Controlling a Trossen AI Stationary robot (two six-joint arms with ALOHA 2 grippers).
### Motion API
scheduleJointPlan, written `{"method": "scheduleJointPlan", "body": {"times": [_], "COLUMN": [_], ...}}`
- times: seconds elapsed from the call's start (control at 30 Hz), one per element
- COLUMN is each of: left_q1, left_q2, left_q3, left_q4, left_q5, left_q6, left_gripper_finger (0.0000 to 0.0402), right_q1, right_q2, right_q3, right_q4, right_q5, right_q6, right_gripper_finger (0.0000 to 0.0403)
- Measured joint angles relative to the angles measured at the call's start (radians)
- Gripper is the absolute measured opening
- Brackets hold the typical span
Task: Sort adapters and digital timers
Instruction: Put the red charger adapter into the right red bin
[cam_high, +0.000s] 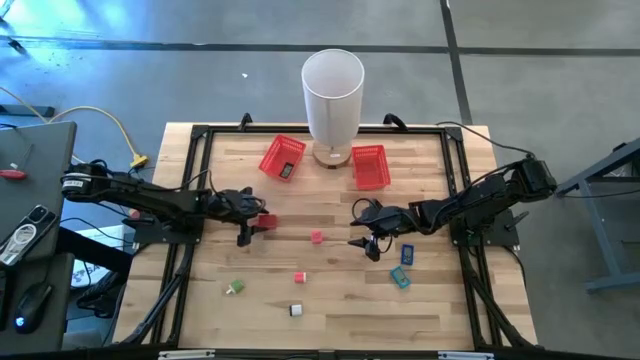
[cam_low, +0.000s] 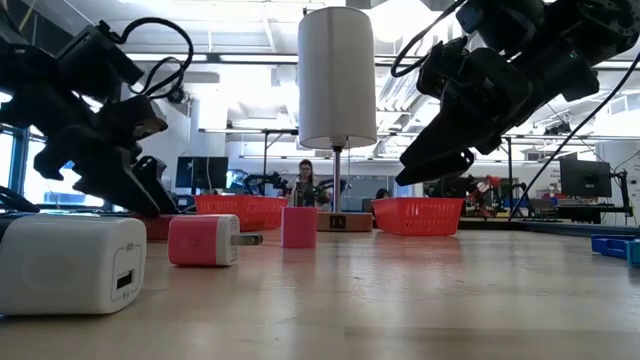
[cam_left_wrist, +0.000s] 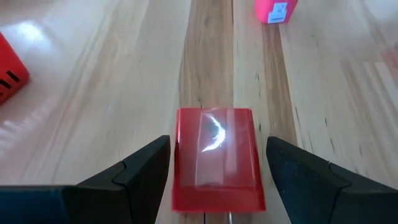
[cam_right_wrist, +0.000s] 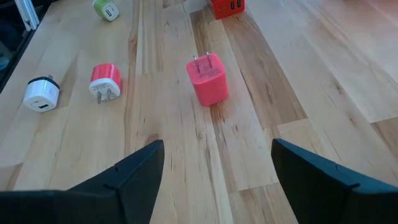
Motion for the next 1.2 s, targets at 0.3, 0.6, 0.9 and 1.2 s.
{"method": "scheduleJointPlan", "body": {"times": [0.3, 0.6, 0.9, 1.2], "left_q1": [0.0, 0.0, 0.0, 0.0], "left_q2": [0.003, 0.004, 0.004, 0.004], "left_q3": [-0.061, -0.082, -0.082, -0.082], "left_q4": [0.075, 0.115, 0.094, 0.086], "left_q5": [0.012, 0.011, 0.015, 0.015], "left_q6": [-0.01, -0.048, -0.084, -0.146], "left_gripper_finger": [0.0258, 0.0258, 0.0258, 0.0258], "right_q1": [0.0, 0.0, 0.0, 0.0], "right_q2": [0.0, 0.0, 0.0, 0.0], "right_q3": [0.0, 0.0, 0.0, 0.0], "right_q4": [0.0, 0.014, 0.03, 0.03], "right_q5": [0.048, 0.054, 0.053, 0.055], "right_q6": [0.0, 0.0, 0.031, 0.045], "right_gripper_finger": [0.0286, 0.0286, 0.0286, 0.0286]}}
